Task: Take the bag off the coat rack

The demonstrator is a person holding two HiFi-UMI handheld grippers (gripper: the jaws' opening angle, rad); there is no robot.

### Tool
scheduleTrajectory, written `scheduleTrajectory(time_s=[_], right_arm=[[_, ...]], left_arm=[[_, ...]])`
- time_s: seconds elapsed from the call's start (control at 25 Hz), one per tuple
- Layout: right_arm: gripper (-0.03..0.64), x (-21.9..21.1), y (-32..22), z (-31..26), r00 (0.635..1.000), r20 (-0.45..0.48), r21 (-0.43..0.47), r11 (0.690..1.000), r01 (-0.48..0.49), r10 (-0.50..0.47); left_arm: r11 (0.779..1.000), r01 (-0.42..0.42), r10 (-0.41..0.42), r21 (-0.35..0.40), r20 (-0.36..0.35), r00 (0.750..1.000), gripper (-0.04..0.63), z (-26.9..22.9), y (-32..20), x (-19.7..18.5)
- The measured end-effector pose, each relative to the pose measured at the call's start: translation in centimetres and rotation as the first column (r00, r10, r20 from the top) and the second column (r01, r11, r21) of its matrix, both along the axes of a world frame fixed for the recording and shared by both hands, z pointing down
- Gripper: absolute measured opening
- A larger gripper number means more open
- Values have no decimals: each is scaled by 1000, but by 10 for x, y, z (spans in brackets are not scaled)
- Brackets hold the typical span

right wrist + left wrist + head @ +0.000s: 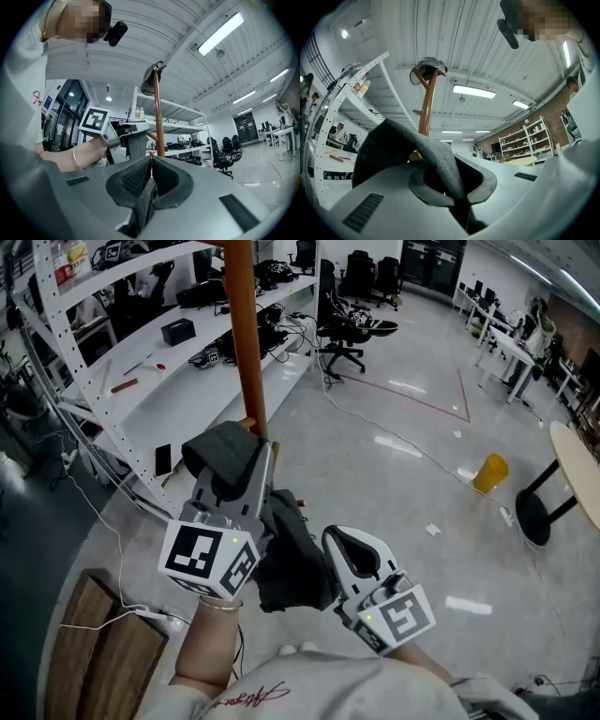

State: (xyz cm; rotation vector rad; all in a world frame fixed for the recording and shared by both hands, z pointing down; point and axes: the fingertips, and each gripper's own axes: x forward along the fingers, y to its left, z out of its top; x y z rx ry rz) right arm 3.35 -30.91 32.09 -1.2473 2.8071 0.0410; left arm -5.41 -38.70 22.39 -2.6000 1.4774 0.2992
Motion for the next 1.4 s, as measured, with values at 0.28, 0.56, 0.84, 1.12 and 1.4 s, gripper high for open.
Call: scheduleTrajectory(time_s=[0.28,0.56,0.84,1.12,1.4], right_arm=[[20,-7,13,-8,998,19,11,999,52,-52],[20,-22,26,-10,994,44,14,994,104,-105],[20,-39,45,-12,984,45,15,985,171,-172],[20,-65,58,-15,968,42,21,969,246,-247],[20,-84,64,-15,954,38,26,954,297,-298]], left_arm=[[1000,19,-19,16,-13,1000,32,-12,36,-3],[998,59,-59,-3,-27,998,32,-2,66,-18],[993,97,-100,-60,-46,994,32,19,95,-36],[985,133,-138,-108,-40,990,32,44,122,-52],[978,157,-159,-139,-2,987,32,73,140,-56]])
